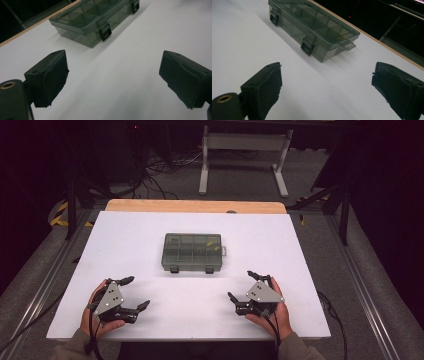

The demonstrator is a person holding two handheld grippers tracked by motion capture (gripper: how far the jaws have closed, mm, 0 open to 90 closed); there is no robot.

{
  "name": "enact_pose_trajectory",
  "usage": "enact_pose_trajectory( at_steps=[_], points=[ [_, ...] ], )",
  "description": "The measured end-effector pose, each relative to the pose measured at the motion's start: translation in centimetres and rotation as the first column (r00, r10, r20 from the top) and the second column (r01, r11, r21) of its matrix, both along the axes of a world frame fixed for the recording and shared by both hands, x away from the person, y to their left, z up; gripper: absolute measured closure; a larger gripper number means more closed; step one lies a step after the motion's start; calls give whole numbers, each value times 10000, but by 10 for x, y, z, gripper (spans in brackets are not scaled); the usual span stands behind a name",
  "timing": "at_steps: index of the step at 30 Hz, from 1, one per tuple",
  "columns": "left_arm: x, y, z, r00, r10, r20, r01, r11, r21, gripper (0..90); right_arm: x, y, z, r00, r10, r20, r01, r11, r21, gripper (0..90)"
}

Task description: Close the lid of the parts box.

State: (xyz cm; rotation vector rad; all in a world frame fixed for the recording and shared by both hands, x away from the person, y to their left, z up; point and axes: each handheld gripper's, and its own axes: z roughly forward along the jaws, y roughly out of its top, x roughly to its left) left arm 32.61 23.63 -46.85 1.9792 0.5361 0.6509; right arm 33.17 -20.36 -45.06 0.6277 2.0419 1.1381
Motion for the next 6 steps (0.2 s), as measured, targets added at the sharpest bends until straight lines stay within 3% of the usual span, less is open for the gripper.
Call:
enact_pose_trajectory(
  at_steps=[6],
  points=[
    [3, 1, -1, 9999, 103, -90, -104, 9999, -111, 93, 1, 0, -2, 10000, -32, -70, 31, 9999, -96, 91]
  ],
)
